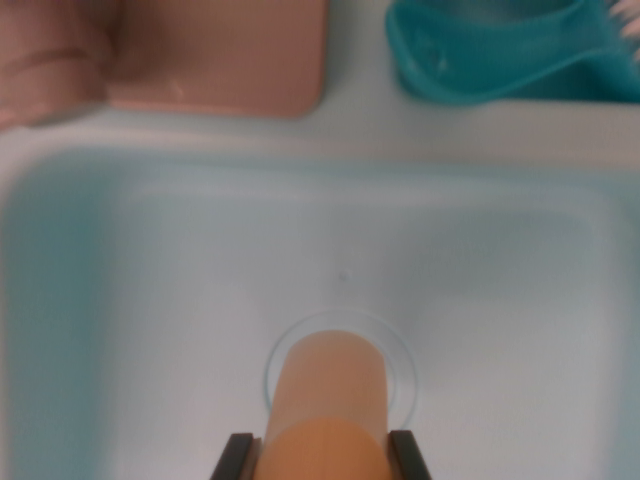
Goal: Pick detergent from the sink
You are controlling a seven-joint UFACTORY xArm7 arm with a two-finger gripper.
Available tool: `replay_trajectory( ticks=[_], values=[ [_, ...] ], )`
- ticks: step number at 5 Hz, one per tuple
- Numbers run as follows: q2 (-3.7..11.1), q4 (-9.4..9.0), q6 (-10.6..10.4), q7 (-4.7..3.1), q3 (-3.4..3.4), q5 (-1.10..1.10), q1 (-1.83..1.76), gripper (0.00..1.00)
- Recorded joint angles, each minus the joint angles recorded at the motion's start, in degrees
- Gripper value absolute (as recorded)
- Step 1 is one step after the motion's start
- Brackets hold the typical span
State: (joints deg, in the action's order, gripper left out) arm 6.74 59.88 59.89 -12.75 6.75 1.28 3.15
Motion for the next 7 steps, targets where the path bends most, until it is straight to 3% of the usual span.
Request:
replay_trajectory(
  ticks=[1, 2, 3, 4, 5, 6, 7],
  values=[
    [-0.88, 1.66, 2.5, 0.11, 0.0, -0.13, -0.02, 1.0],
    [-0.88, 1.66, 2.5, 0.11, 0.0, -0.13, -0.02, 1.0],
    [-1.81, 3.44, 5.2, 0.22, 0.0, -0.27, -0.04, 1.0],
    [-1.81, 3.44, 5.2, 0.22, 0.0, -0.27, -0.04, 1.0],
    [-2.75, 5.22, 7.9, 0.33, 0.0, -0.41, -0.06, 1.0],
    [-2.75, 5.22, 7.9, 0.33, 0.0, -0.41, -0.06, 1.0],
    [-3.66, 6.95, 10.6, 0.44, 0.0, -0.54, -0.08, 1.0]
  ],
)
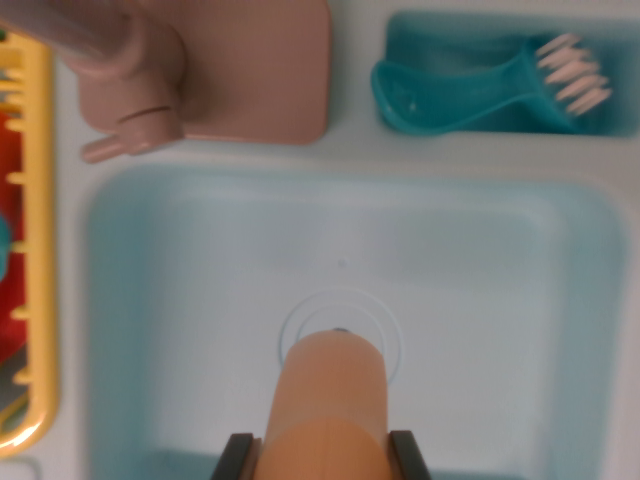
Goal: Pick detergent from the sink
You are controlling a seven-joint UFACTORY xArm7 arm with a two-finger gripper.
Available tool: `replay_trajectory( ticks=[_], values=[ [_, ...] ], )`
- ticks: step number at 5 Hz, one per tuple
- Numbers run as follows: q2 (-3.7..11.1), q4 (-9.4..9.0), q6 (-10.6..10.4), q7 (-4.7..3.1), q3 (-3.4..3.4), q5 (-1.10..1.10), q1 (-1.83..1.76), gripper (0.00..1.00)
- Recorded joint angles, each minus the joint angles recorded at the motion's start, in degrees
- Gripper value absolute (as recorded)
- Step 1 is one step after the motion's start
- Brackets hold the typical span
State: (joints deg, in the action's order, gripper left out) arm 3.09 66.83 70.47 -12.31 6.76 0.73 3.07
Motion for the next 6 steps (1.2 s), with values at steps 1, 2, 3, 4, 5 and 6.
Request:
replay_trajectory(
  ticks=[1, 2, 3, 4, 5, 6],
  values=[
    [0.0, 0.0, 0.0, 0.0, 0.0, 0.0, 0.0, 1.0],
    [-0.91, 1.73, 2.6, 0.11, 0.0, -0.14, -0.02, 1.0],
    [-0.91, 1.73, 2.6, 0.11, 0.0, -0.14, -0.02, 1.0],
    [-1.78, 3.38, 5.2, 0.21, 0.0, -0.27, -0.04, 1.0],
    [-1.78, 3.38, 5.2, 0.21, 0.0, -0.27, -0.04, 1.0],
    [-2.54, 4.83, 7.4, 0.31, 0.0, -0.38, -0.05, 1.0]
  ],
)
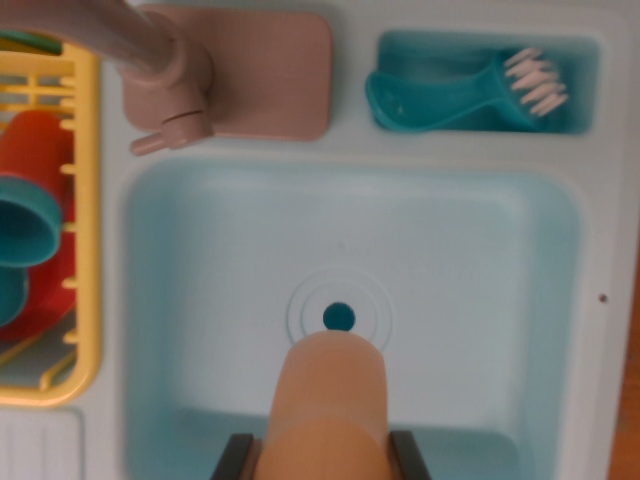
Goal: Pick detergent from the sink
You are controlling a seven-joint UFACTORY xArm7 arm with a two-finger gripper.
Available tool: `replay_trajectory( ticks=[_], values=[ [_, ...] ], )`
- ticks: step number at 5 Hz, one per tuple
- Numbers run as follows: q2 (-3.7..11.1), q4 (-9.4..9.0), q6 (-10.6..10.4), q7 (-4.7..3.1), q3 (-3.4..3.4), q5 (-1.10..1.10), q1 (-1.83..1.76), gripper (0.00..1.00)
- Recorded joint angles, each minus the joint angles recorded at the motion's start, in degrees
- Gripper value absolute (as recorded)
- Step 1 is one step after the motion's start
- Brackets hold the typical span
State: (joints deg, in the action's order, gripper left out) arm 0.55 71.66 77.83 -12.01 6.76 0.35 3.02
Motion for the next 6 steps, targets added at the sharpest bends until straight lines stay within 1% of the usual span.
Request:
replay_trajectory(
  ticks=[1, 2, 3, 4, 5, 6],
  values=[
    [0.0, 0.0, 0.0, 0.0, 0.0, 0.0, 0.0, 1.0],
    [-0.69, 1.32, 2.0, 0.08, 0.0, -0.1, -0.01, 1.0],
    [-0.69, 1.32, 2.0, 0.08, 0.0, -0.1, -0.01, 1.0],
    [-1.27, 2.41, 3.7, 0.15, 0.0, -0.19, -0.03, 1.0],
    [-1.27, 2.41, 3.7, 0.15, 0.0, -0.19, -0.03, 1.0],
    [-1.7, 3.23, 4.9, 0.2, 0.0, -0.25, -0.04, 1.0]
  ],
)
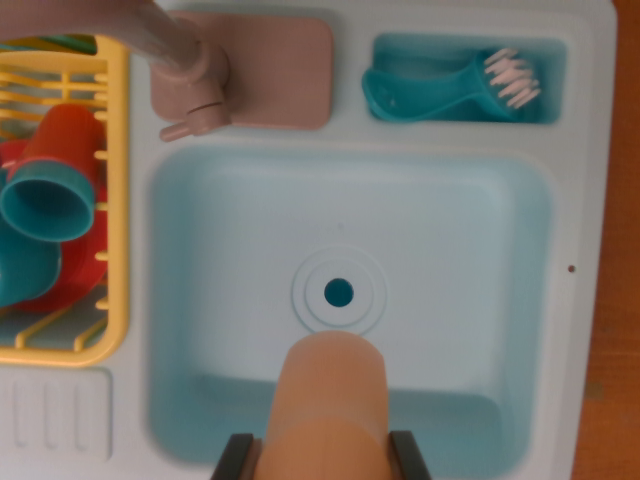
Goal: Pick detergent from the sink
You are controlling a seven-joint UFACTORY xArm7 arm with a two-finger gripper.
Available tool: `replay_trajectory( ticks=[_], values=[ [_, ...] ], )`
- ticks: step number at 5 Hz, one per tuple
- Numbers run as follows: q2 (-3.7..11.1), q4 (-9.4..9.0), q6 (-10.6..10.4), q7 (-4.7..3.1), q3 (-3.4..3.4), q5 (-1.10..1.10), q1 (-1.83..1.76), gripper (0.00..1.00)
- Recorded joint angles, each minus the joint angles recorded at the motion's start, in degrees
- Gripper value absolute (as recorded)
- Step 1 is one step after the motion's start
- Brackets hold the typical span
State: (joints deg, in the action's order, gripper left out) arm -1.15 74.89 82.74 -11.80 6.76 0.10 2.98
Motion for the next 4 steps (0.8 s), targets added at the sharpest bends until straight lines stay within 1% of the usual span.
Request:
replay_trajectory(
  ticks=[1, 2, 4],
  values=[
    [0.0, 0.0, 0.0, 0.0, 0.0, 0.0, 0.0, 1.0],
    [-0.27, 0.51, 0.8, 0.03, 0.0, -0.04, -0.01, 1.0],
    [-0.34, 0.65, 1.0, 0.04, 0.0, -0.05, -0.01, 1.0]
  ],
)
